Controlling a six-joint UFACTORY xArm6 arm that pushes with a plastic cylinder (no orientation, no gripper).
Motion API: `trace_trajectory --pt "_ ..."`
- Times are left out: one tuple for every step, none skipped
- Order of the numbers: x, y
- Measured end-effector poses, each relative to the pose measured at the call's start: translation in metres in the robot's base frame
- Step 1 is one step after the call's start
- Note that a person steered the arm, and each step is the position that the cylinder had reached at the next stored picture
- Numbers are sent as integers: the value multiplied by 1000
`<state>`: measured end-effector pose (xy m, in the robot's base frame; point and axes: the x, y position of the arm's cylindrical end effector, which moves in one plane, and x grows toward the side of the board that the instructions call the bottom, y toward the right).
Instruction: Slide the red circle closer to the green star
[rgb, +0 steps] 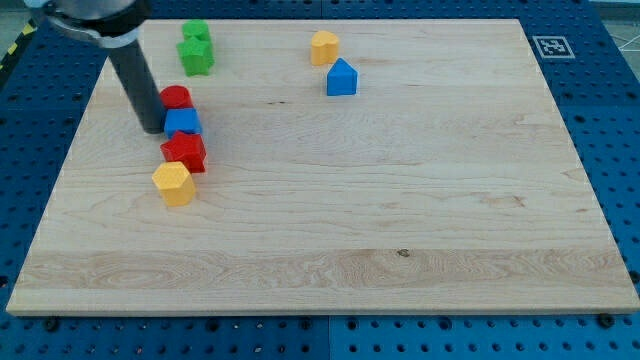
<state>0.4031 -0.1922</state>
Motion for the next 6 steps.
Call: trace_trajectory --pt "-3 23" --pt "-21 24" --pt "-42 24" --pt "-49 24" --pt "-49 24" --pt "-50 24"
